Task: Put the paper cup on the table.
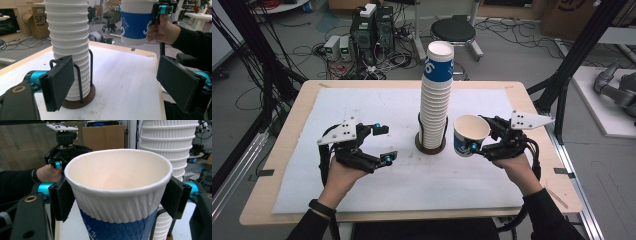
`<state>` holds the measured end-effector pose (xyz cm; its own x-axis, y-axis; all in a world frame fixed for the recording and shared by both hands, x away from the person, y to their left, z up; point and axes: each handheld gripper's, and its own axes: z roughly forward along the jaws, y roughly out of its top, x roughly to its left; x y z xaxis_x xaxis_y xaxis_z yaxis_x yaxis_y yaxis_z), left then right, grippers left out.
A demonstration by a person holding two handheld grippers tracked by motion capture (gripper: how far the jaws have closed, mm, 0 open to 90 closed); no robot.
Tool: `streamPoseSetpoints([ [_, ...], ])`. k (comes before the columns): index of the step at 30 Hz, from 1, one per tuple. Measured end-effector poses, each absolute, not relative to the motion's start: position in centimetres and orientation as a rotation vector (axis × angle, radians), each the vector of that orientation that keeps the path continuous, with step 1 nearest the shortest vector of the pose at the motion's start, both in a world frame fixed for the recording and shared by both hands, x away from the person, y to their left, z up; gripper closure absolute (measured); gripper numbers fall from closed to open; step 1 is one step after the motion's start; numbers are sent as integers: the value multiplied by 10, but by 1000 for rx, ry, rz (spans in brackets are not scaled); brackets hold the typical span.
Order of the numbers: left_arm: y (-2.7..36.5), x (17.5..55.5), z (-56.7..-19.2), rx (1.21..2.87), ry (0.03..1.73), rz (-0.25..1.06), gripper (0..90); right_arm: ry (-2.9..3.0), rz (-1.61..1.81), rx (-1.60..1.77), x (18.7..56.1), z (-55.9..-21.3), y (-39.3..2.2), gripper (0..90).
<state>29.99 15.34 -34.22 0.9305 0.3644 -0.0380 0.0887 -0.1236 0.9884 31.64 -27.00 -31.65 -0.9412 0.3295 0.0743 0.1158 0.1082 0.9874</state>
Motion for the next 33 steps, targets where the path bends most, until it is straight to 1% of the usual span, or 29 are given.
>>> streamPoseSetpoints([
  [9,156,295,-341,1687,349,271,149,2200,1942,453,317,-315,-273,234],
  [24,151,296,-348,1705,358,251,149,2172,1937,465,317,-313,-279,236],
  [33,153,296,-350,1709,391,275,150,2138,1926,501,321,-314,-285,236],
])
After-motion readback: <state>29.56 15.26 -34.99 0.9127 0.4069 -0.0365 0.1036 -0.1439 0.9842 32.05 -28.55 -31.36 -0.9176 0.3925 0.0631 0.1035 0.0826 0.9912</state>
